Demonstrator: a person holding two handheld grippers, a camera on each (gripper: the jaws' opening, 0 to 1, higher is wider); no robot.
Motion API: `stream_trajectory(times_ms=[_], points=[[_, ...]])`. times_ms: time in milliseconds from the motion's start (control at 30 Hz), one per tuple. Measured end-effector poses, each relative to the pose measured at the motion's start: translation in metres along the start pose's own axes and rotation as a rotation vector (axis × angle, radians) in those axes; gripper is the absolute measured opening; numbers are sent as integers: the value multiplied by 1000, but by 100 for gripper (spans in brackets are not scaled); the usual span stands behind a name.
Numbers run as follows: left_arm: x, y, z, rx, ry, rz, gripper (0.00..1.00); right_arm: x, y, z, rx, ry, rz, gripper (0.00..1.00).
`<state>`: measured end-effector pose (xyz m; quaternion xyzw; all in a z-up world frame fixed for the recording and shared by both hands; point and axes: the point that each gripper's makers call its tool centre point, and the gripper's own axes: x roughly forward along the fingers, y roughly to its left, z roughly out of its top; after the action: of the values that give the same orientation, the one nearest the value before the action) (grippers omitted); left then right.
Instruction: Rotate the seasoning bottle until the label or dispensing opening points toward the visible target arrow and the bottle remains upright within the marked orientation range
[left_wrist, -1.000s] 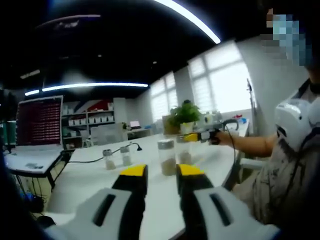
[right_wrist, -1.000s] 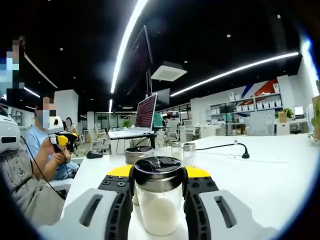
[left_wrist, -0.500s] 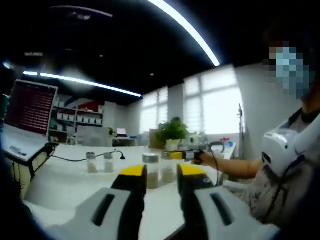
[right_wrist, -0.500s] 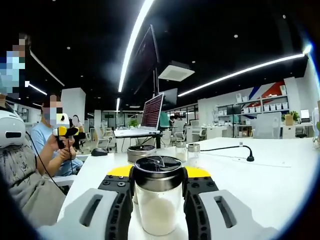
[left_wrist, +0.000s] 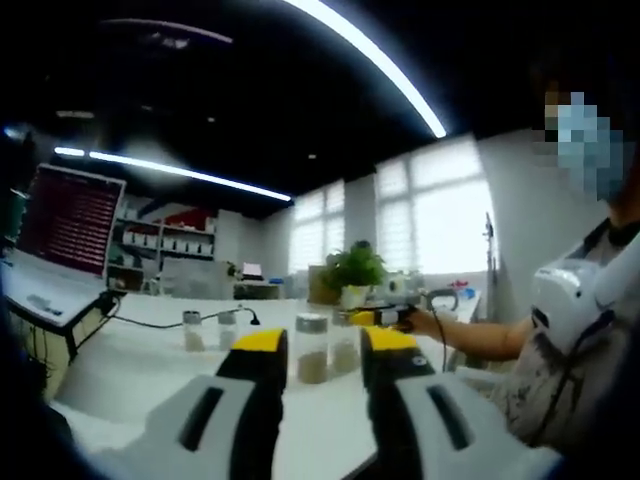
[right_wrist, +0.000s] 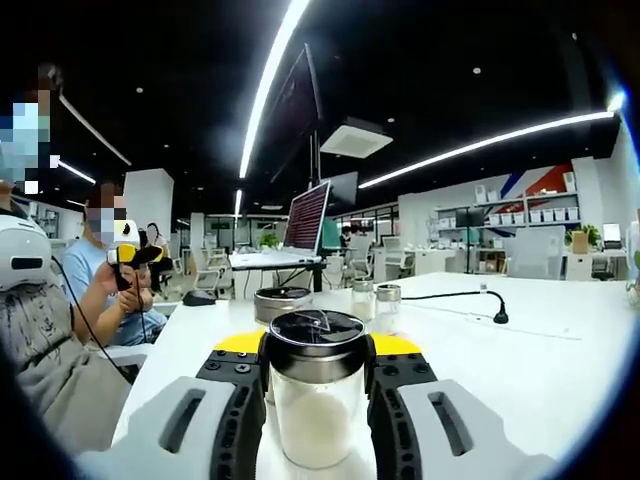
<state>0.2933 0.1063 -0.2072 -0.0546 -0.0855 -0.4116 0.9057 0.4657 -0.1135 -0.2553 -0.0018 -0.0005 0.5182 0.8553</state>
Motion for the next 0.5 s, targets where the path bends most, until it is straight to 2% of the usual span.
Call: stream_trajectory(times_ms=[200,500], points=[[-1,0,4,-2,-22,-6,29,1,1,0,1,7,52,37],[-2,3,-4,26,17,9,29,0,1,-2,-4,-19,70,38]])
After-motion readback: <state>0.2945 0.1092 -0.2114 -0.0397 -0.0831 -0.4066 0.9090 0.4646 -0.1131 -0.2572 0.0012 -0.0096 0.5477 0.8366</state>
